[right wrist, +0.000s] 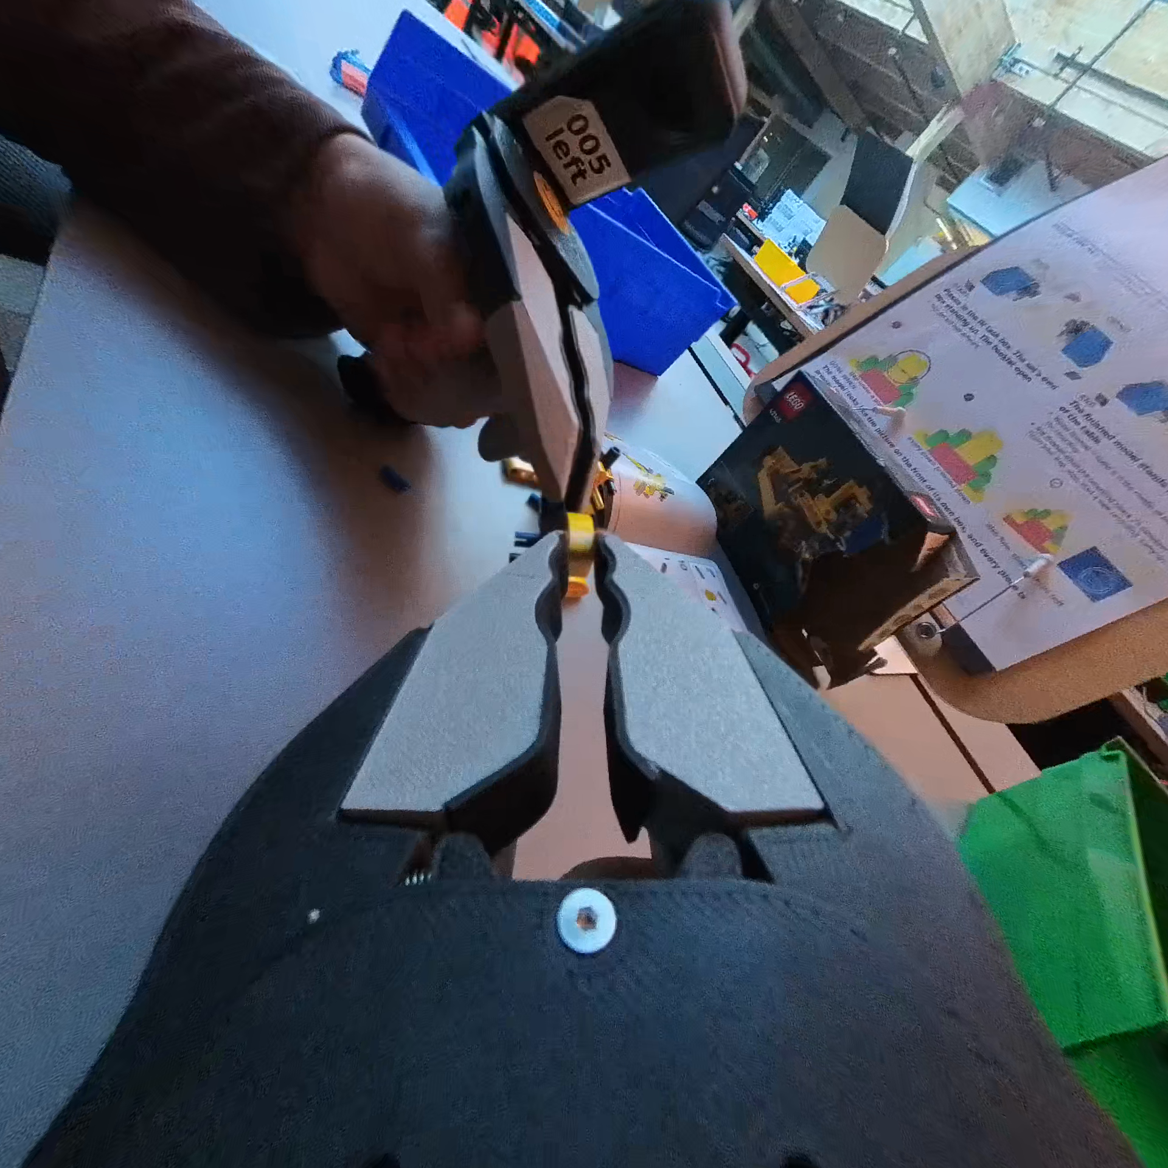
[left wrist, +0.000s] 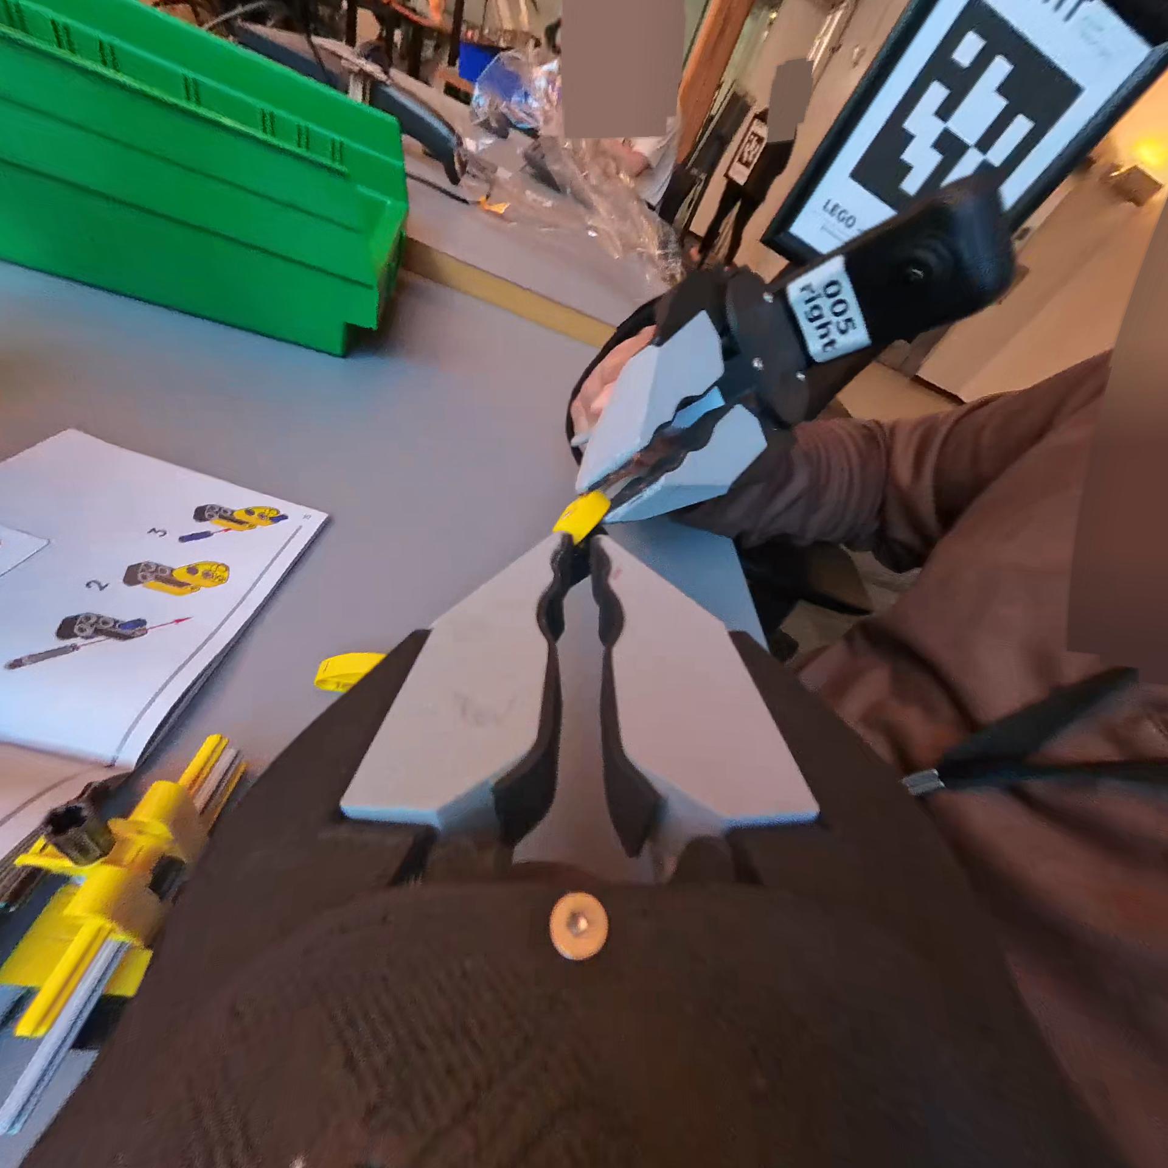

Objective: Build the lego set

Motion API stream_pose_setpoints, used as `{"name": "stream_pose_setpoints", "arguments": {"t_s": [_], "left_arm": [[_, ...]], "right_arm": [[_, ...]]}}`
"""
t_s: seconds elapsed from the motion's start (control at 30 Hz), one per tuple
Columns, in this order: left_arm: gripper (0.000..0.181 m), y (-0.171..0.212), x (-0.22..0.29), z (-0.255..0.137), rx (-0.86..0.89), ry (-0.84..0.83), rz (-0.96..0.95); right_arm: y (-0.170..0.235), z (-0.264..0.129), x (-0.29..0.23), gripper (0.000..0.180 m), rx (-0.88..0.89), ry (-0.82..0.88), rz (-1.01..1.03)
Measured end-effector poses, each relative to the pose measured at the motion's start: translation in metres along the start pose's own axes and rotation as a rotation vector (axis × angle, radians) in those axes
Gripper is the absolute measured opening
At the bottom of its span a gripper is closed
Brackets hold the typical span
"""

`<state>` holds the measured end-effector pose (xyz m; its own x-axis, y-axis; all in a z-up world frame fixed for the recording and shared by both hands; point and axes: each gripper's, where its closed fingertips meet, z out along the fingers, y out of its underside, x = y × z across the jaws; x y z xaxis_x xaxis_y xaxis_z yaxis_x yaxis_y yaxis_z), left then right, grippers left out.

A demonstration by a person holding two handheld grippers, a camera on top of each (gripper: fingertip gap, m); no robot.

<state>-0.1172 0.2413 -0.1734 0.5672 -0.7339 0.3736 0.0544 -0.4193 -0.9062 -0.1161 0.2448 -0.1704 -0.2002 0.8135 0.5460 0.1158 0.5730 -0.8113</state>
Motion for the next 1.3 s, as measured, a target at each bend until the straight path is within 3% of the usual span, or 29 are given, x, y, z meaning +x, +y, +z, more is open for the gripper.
{"name": "stream_pose_setpoints", "arguments": {"t_s": [0.33,0.6,0.8,0.97,1.13,1.3], "left_arm": [[0.017,-0.001,-0.007,0.005,-0.005,-0.038,-0.011],[0.01,-0.012,-0.001,0.004,0.074,0.003,0.018],[0.005,-0.007,-0.015,0.004,0.024,-0.091,0.035],[0.005,0.002,-0.022,0.003,-0.038,-0.123,0.014],[0.004,0.004,-0.026,-0.001,-0.037,-0.083,-0.105],[0.004,-0.001,-0.035,-0.007,0.012,-0.099,-0.153]], "right_arm": [[-0.004,0.002,0.002,0.004,0.028,0.047,0.001],[-0.011,-0.001,0.01,0.004,0.098,0.094,-0.003],[0.006,0.012,0.01,0.009,-0.032,0.056,0.078],[0.013,0.017,0.006,0.008,-0.116,0.03,-0.017],[0.011,0.023,0.006,0.005,-0.163,0.038,-0.361],[0.01,0.032,0.014,0.006,-0.108,0.0,-0.33]]}}
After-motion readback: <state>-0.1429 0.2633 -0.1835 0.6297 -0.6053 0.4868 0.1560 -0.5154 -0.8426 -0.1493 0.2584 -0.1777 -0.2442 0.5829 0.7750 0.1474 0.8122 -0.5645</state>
